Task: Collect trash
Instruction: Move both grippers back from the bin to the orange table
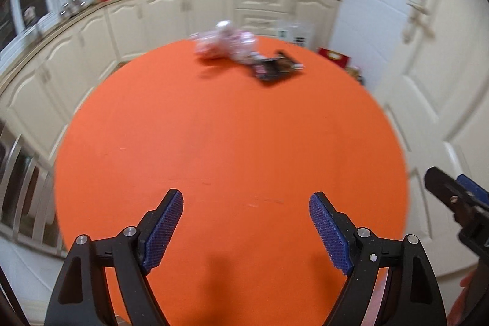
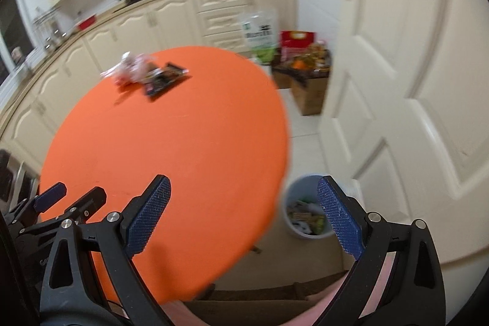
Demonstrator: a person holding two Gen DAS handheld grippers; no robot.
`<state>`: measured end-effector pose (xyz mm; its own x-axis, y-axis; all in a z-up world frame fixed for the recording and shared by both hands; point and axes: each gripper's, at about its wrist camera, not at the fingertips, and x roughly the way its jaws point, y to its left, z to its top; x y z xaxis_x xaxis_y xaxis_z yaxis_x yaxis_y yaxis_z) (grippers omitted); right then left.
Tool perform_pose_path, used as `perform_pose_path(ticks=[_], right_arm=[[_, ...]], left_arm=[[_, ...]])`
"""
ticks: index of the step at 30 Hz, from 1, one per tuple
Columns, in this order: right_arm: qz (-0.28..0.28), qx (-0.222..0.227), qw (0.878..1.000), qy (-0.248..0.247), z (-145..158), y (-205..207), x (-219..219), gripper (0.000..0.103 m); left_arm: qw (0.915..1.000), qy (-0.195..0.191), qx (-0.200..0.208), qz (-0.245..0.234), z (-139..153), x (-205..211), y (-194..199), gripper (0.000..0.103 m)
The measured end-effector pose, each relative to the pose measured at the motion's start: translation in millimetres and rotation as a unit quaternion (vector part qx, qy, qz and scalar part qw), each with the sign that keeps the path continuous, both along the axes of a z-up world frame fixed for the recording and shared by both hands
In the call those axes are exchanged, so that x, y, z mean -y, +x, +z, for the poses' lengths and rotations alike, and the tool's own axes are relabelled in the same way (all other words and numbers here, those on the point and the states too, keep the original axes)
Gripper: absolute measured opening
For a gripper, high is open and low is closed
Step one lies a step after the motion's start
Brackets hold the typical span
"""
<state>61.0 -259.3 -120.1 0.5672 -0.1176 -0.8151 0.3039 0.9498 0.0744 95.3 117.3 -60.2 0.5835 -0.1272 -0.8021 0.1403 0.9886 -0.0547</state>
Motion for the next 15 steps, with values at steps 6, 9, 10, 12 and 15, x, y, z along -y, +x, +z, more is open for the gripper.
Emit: perform_pose_path(ticks=[6, 9, 10, 12, 15], right_arm=[[0.063, -0.005, 0.998, 0.027, -12, 71, -29, 0.096], [0.087, -0.02, 0.995, 0.037, -22, 120, -40, 0.096], [0.092, -0.018, 0.995, 0.035, -24, 133, -43, 0.096], [0.095, -0.021, 0.995, 0.03, -28, 155, -48, 0.096], [0.103, -0.04, 0.994, 0.026, -39, 195, -53, 0.096]], left_arm=[[0.9988, 0.0, -0.02, 0.045, -7, -19, 44, 0.081], [0.9981, 0.001, -0.029, 0.055, -6, -28, 69, 0.081], [0.9979, 0.002, -0.03, 0.057, -6, -30, 77, 0.081], [0.9973, 0.009, -0.038, 0.062, -6, -35, 101, 0.081], [0.9967, 0.014, -0.049, 0.063, -9, -42, 124, 0.081]])
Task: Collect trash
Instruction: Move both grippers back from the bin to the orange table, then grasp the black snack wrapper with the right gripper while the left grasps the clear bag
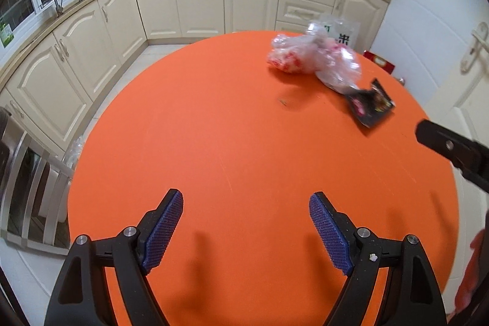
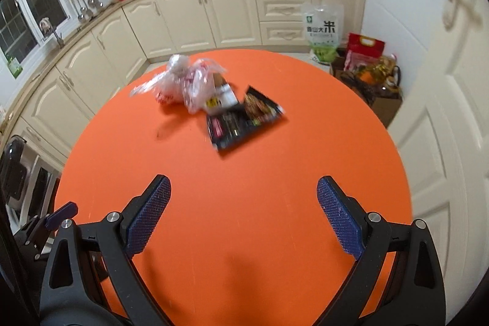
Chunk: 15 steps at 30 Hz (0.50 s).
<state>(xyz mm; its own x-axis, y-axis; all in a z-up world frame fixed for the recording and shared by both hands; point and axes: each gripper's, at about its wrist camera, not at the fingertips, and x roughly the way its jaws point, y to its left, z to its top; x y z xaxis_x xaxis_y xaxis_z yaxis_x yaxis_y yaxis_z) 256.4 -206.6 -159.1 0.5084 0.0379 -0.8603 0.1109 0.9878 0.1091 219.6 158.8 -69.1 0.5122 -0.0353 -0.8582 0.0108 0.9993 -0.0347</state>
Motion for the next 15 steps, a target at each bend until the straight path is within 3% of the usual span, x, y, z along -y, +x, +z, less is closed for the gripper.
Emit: perform_pose_path(ticks=[8, 15], right_arm=[[-0.007, -0.045, 0.999, -0.02, -41, 66, -1, 0.096], [-0.003, -0.076, 0.997, -0.018, -68, 89, -3, 0.098]], left_arm=[[0.9994, -0.01, -0.033, 0.003, -17, -20, 55, 0.081], [0.9989, -0.012, -0.041, 0.02, -25, -39, 82, 0.081]])
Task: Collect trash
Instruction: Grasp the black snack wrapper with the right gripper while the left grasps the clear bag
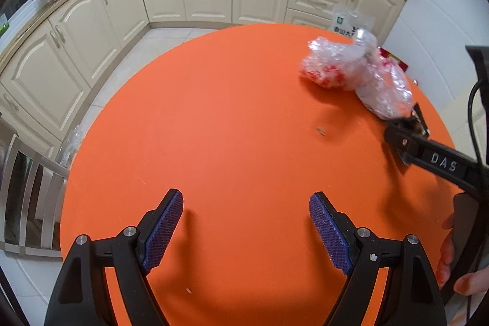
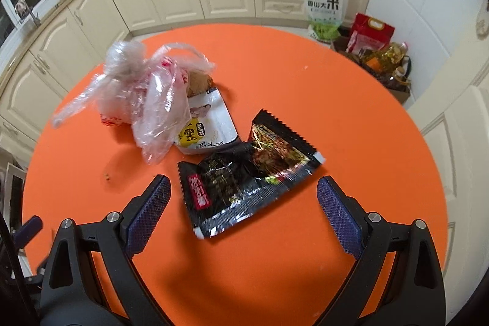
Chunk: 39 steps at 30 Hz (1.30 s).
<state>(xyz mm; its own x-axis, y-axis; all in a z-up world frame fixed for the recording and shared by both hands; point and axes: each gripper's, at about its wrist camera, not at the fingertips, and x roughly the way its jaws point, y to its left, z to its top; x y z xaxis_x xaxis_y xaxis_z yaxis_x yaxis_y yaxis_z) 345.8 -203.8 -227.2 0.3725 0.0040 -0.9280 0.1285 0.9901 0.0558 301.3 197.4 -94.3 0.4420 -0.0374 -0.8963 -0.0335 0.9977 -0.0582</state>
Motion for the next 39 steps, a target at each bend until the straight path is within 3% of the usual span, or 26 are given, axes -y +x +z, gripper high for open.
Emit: perform_pose_path(ticks=[5, 8, 10, 14, 21, 27, 32, 37, 39], right_arm=[[0.041, 0.014, 0.998, -0.048, -3, -1, -19, 0.096], [0.055, 0.029, 0.997, -0.044, 1, -11, -20, 0.081], [0.055, 0.033, 0.997, -0.043, 4, -17, -17, 0.053], [0.058, 0.032, 0.998, -0.015, 10, -28, -3, 0.031], [0.04, 0.036, 0.998, 0.028, 13, -31, 31, 0.024], [0.027, 0.036, 0.998, 0.039, 14, -30, 55, 0.024], [0.027, 0.041, 0.998, 0.046, 15, -25, 66, 0.024], [0.027, 0.041, 0.998, 0.048, 12, -19, 71, 0.025], [0.029, 0.041, 0.997, 0.051, 10, -16, 72, 0.025]], left_arm=[[1.0, 0.008, 0.001, 0.001, 0, 0, 8, 0.081], [0.9999, 0.01, 0.004, -0.004, 2, 5, 11, 0.081], [0.9999, 0.01, 0.004, -0.009, 4, 11, 10, 0.081], [0.9996, 0.016, 0.006, -0.024, 9, 25, 13, 0.081], [0.9979, 0.032, 0.04, -0.039, 24, 55, 23, 0.081], [0.9952, 0.016, 0.069, -0.068, 36, 81, 41, 0.081], [0.9914, -0.037, 0.07, -0.104, 42, 98, 61, 0.083], [0.9917, -0.032, 0.081, -0.094, 37, 109, 95, 0.087], [0.9936, -0.02, 0.068, -0.088, 26, 113, 114, 0.087]])
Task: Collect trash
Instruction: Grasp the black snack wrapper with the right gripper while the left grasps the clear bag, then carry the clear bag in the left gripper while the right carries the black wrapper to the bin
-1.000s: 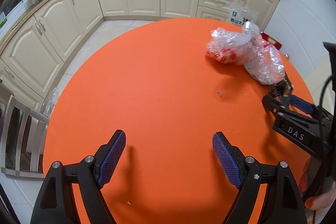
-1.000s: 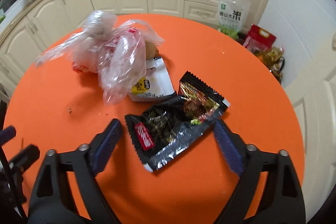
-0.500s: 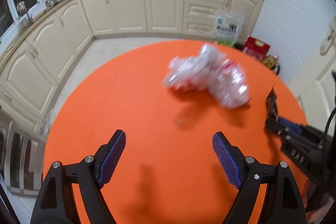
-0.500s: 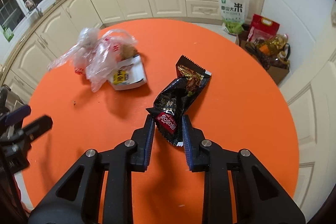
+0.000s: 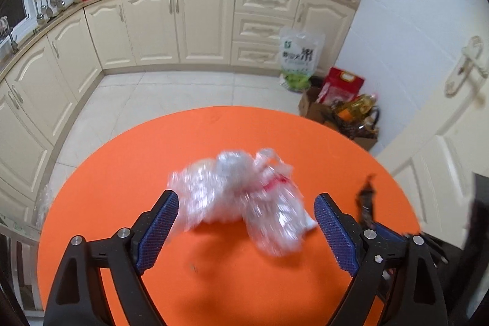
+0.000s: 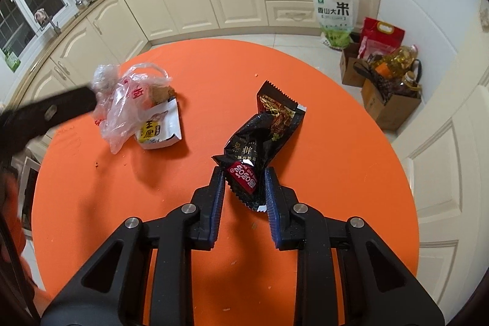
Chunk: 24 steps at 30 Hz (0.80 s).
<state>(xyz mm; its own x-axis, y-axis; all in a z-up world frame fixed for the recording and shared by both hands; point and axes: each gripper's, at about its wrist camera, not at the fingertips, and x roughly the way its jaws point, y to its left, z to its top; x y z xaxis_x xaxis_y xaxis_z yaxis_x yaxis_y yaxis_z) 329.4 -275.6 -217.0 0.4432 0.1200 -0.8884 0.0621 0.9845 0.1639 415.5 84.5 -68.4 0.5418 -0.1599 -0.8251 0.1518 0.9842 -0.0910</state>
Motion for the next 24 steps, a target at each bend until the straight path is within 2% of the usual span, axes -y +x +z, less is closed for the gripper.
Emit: perform_pose_path(ticks=[2, 3, 4, 5, 6, 7, 8, 10, 12, 14, 16, 19, 24], right_arm=[[0.0, -0.001, 1.0, 0.002, -2, 2, 1, 0.024], [0.0, -0.002, 1.0, 0.002, -3, 3, 1, 0.025], [0.0, -0.002, 1.0, 0.003, -3, 4, 1, 0.025], [0.0, -0.002, 1.0, 0.004, -3, 5, 1, 0.024], [0.001, -0.002, 1.0, 0.004, -3, 5, 2, 0.024], [0.002, -0.002, 1.0, 0.004, -4, 5, 1, 0.024], [0.003, -0.003, 1.0, 0.004, -3, 4, 1, 0.024], [0.005, -0.003, 1.0, 0.006, -3, 3, 2, 0.024], [0.005, -0.003, 1.0, 0.006, -3, 2, 3, 0.024], [0.003, -0.002, 1.0, 0.007, -1, -2, 3, 0.024], [-0.001, 0.0, 1.0, 0.008, 2, -6, 4, 0.024], [-0.003, 0.002, 1.0, 0.006, 7, -12, 5, 0.024], [-0.014, 0.018, 1.0, 0.015, 26, -37, 14, 0.021]], left_arm=[[0.9998, 0.008, -0.02, 0.006, -16, 3, 17, 0.087], [0.9996, 0.004, -0.026, 0.006, -22, 4, 22, 0.083], [0.9996, 0.0, -0.029, 0.006, -25, 5, 26, 0.07], [0.9996, 0.003, -0.026, 0.014, -27, 5, 28, 0.066], [0.9998, 0.009, -0.008, 0.017, -24, 4, 27, 0.052], [0.9999, 0.009, 0.001, 0.011, -20, 3, 25, 0.044], [1.0, 0.004, 0.001, 0.004, -18, 2, 23, 0.04], [1.0, -0.007, -0.003, -0.003, -16, -3, 20, 0.025], [0.9999, 0.001, 0.003, -0.011, -16, -6, 15, 0.017], [0.9999, 0.007, 0.006, -0.007, -18, -8, 12, 0.013], [1.0, -0.004, 0.001, -0.004, -18, -9, 5, 0.009], [0.9996, -0.021, 0.0, -0.018, -12, -10, -11, 0.008], [0.9986, -0.015, 0.023, -0.045, 5, 0, -55, 0.008]])
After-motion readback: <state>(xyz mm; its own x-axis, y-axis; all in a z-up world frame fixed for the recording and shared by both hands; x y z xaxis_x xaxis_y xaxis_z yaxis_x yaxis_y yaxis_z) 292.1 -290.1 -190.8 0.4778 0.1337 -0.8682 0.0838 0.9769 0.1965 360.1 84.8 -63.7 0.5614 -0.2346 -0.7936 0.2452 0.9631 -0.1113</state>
